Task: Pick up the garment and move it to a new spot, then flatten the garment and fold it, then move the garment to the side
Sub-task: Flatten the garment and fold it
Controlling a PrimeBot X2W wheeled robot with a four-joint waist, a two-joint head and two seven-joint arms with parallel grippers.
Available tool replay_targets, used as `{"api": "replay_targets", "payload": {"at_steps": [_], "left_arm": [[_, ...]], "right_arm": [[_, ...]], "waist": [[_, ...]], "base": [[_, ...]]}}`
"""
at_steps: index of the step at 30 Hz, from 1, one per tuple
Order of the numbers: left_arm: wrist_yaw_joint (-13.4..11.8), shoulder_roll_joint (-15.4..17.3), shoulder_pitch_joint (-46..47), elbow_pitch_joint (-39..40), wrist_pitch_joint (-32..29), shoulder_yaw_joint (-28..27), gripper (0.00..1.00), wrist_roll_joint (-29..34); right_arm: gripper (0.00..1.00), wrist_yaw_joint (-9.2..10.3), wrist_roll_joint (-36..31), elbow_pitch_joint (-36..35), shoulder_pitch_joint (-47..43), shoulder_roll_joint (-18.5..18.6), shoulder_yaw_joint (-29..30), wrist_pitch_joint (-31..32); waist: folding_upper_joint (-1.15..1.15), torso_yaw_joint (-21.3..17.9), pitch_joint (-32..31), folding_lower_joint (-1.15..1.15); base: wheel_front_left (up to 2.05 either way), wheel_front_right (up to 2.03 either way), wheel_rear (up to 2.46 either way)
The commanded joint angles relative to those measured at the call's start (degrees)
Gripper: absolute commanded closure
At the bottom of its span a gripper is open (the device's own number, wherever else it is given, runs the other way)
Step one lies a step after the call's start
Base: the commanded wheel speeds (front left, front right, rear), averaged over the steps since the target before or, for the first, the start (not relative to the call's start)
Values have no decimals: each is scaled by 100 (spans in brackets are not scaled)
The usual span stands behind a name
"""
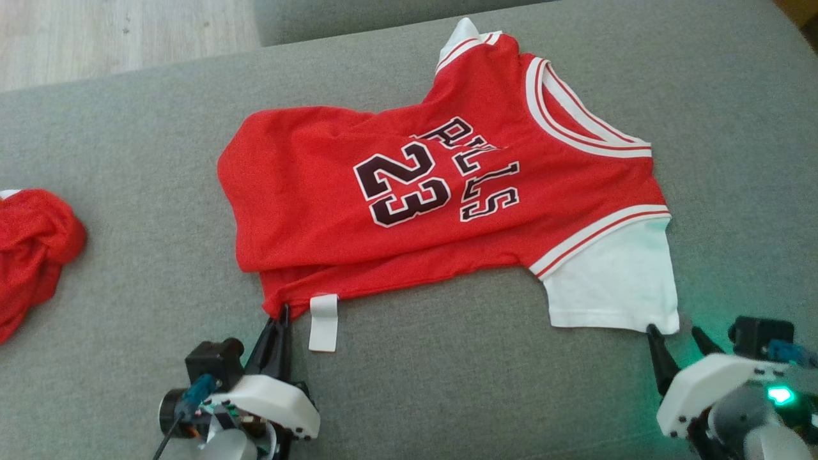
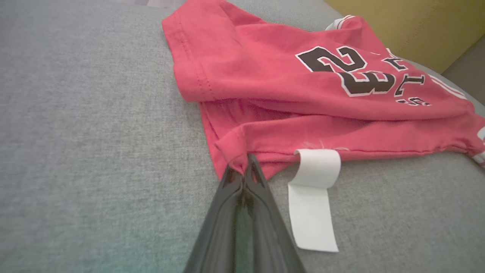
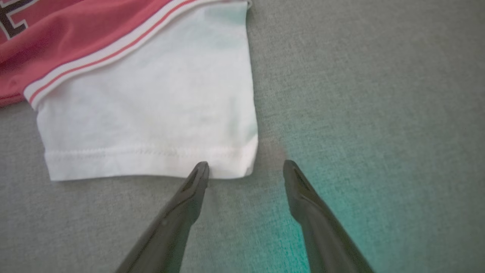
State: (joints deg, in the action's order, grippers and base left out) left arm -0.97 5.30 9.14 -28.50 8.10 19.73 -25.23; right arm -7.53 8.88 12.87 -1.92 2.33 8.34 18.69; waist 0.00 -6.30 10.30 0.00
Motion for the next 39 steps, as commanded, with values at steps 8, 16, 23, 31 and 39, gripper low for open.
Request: {"api": "replay_targets", "payload": {"at_steps": [8, 16, 23, 31, 39], "left_arm": [[42, 157, 312, 205, 83, -120, 100, 15], [1, 207, 304, 251, 45, -117, 100, -28], [154, 146, 244, 583, 288, -353, 100, -412], [452, 253, 125, 2201, 213, -835, 100, -1178], [160, 766, 59, 4885, -1144, -1123, 100, -1843]], "right_arm": [[0, 4, -31, 219, 478, 55, -188, -240], [100, 4, 86, 621, 627, 55, -381, -208], [100, 4, 387, 143, 723, 55, -451, -641], [100, 4, 570, -1720, 679, 55, -195, -686], [100, 4, 259, -4356, 783, 54, 223, -30]], "waist": [[0, 13, 149, 0], [0, 13, 153, 0], [0, 2, -36, 0], [0, -31, -357, 0], [0, 20, -520, 0]], "base": [[0, 0, 0], [0, 0, 0], [0, 0, 0], [0, 0, 0], [0, 0, 0]]}}
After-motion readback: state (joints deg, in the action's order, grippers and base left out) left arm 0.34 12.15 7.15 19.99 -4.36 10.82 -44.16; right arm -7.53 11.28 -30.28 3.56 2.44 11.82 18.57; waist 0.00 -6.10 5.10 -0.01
